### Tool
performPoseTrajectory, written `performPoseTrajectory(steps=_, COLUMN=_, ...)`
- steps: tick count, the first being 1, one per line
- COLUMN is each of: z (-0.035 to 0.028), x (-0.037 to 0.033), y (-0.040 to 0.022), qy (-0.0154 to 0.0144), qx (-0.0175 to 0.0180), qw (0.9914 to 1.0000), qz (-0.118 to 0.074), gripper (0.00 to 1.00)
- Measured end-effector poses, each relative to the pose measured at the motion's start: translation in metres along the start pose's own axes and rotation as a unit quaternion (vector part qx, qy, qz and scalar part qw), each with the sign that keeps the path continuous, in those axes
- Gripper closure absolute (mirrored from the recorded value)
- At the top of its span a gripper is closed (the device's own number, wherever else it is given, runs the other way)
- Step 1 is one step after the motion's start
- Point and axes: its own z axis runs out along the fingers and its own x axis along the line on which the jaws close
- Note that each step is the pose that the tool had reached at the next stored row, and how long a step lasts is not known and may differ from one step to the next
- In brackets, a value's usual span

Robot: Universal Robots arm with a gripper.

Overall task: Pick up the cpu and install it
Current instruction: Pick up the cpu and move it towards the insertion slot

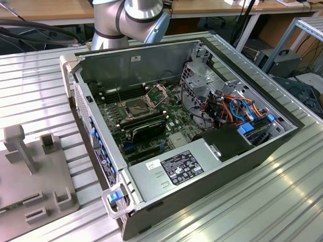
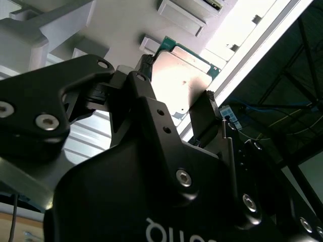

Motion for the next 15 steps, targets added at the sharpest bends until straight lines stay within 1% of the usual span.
performPoseTrajectory(steps=8, z=-0.0019, x=0.0000, y=0.0000, qy=0.0000, qx=0.0000, qw=1.00000, qz=0.000, gripper=0.45)
performPoseTrajectory(steps=12, z=-0.0044, x=0.0000, y=0.0001, qy=0.0000, qx=0.0000, qw=1.00000, qz=0.000, gripper=0.45)
performPoseTrajectory(steps=15, z=-0.0085, x=-0.0001, y=0.0003, qy=0.0000, qx=0.0001, qw=1.00000, qz=0.000, gripper=0.45)
